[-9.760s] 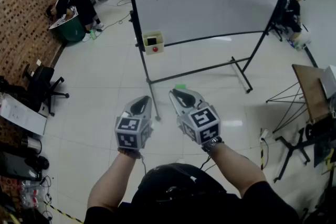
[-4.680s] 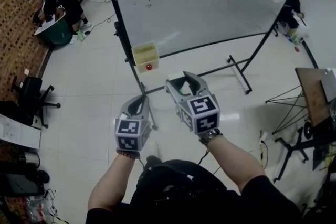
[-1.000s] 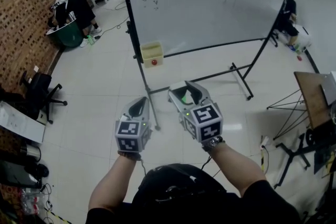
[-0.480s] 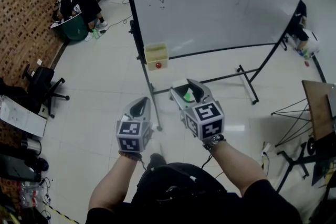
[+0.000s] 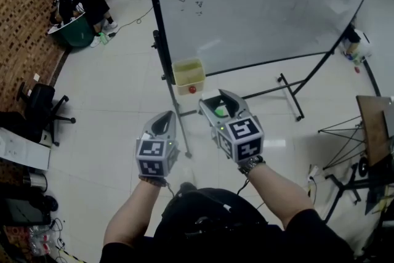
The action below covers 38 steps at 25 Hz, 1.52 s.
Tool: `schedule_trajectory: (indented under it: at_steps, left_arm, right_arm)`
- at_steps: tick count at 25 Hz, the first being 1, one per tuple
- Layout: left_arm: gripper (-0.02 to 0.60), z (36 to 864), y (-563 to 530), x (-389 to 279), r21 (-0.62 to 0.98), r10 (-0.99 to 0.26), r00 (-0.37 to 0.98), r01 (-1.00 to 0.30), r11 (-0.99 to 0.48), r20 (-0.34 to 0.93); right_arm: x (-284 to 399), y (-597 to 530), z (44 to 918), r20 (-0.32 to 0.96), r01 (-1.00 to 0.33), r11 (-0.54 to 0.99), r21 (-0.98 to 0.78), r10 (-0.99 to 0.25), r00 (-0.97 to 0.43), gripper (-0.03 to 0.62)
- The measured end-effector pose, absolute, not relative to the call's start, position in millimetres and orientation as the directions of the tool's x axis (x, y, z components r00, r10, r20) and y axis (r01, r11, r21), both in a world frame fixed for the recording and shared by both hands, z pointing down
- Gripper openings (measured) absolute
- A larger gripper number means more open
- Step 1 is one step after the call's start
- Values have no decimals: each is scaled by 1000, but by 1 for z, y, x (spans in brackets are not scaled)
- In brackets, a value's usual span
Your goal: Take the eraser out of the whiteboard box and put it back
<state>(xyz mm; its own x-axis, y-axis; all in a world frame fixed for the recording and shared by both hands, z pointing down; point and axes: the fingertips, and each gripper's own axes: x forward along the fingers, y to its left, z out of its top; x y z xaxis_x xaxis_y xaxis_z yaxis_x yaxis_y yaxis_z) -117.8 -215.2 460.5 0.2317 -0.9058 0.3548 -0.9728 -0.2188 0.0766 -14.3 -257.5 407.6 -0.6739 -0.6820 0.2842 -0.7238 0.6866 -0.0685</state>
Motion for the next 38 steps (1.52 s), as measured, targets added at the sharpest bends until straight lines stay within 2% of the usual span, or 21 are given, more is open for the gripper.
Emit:
schedule_trajectory:
  at_steps: [21, 38]
  left_arm:
    - [2, 467, -334, -204, 95, -871, 339, -940, -327, 356]
    - [2, 481, -381, -227, 101, -885, 276, -961, -257, 376]
  right_arm:
    - [-92, -379, 404, 282, -815, 578, -37, -777, -563, 270]
    - [-121, -433, 428, 289, -779, 627, 5, -747, -599, 270]
